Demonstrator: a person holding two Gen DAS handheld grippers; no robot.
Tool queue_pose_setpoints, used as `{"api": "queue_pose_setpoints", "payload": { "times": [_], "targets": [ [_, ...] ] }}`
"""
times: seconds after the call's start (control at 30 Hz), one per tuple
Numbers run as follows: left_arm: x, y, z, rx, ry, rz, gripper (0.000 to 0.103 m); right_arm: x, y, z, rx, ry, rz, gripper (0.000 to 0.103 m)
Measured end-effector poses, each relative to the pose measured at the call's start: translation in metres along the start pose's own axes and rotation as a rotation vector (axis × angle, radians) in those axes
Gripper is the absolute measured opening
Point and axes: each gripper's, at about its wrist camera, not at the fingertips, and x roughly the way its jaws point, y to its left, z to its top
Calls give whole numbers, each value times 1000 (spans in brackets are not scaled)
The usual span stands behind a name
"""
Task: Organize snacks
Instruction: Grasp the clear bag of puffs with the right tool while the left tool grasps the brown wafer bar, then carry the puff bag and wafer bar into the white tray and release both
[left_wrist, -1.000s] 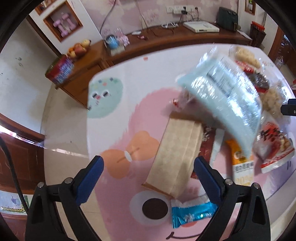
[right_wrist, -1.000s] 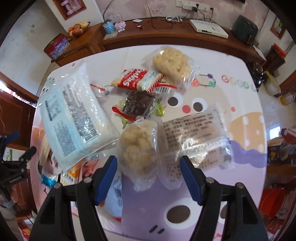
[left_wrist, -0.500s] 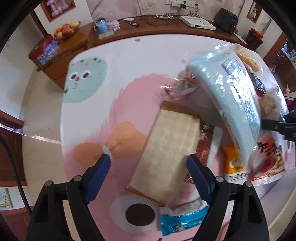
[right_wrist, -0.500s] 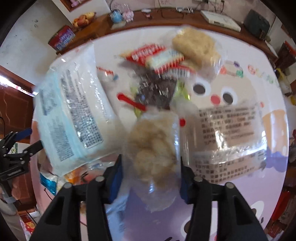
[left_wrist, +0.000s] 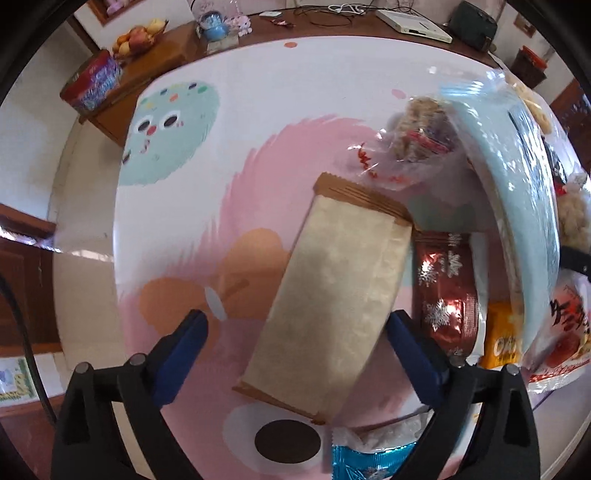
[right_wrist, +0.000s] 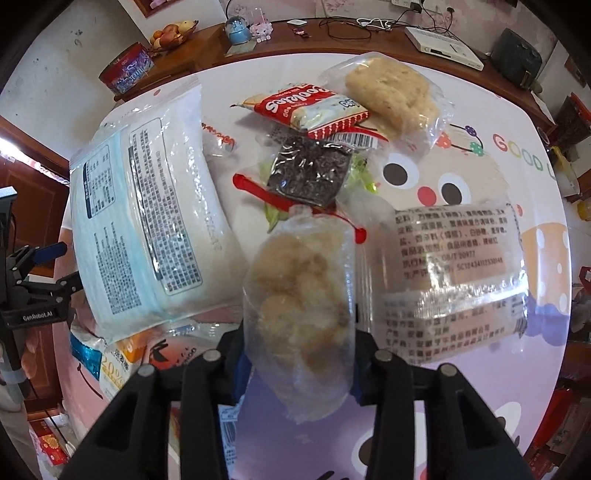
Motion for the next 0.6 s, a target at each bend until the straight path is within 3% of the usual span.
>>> {"api": "queue_pose_setpoints", "payload": {
  "times": [0.03,0.1,0.13,0.3,0.4,0.6],
  "targets": [
    [-1,4,0,-18,4,-38,84,0,0,0,1,3,5,38],
    [-8,7,0,-26,-14,-32,58,-1,-2,0,8,4,16,37],
    [-9,9,0,-35,0,-33,53,-2,-2,-1,9,4,19,36],
    [-17,2,-14,-73,5,-23,52,-9,-8,-9,15,-16,20,34],
    [-33,2,-23,-115,-32,-45,52,-21,-13,-15,22,-42,30,34],
    [-101,-12,-54,-114,-143,-32,52,-63,-18,-29,28,-113,58,34]
  ]
}}
